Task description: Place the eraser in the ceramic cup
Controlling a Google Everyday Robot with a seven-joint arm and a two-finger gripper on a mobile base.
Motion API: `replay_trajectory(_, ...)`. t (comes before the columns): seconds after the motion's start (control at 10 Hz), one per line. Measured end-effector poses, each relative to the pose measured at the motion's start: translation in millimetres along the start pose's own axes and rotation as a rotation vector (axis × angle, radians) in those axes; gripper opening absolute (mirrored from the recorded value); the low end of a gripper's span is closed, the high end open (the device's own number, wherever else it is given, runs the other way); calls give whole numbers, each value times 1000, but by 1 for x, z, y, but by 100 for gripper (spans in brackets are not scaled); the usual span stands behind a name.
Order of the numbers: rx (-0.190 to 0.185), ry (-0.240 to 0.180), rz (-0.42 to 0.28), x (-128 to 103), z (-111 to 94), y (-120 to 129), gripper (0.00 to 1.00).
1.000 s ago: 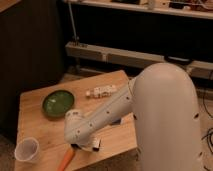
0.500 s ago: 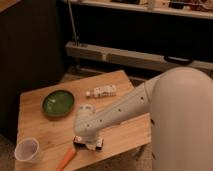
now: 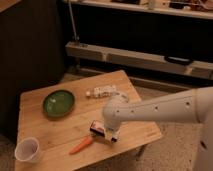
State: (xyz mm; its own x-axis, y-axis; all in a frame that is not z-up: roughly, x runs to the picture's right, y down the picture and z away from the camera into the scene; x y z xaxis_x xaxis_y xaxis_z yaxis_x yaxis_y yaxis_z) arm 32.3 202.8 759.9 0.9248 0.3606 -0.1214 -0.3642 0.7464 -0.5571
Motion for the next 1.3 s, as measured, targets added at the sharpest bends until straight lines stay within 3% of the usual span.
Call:
replay_trajectory(0.1, -1, -79, 11, 2, -15, -9, 0)
replay_trajectory(0.2, -8, -131, 19, 2, -22, -14, 0)
replay_trajectory(0.4, -44, -185, 16, -14, -18, -19, 0)
replay_trajectory(0.6, -72, -210, 14, -26, -15, -32, 0)
replay_trajectory(0.9, -103, -245, -22, -56, -29, -60, 0)
replay_trajectory(1.1, -85, -227, -66, -77, -65, -83, 0)
replay_trajectory(1.3, -70, -219, -132, -114, -114, -100, 0)
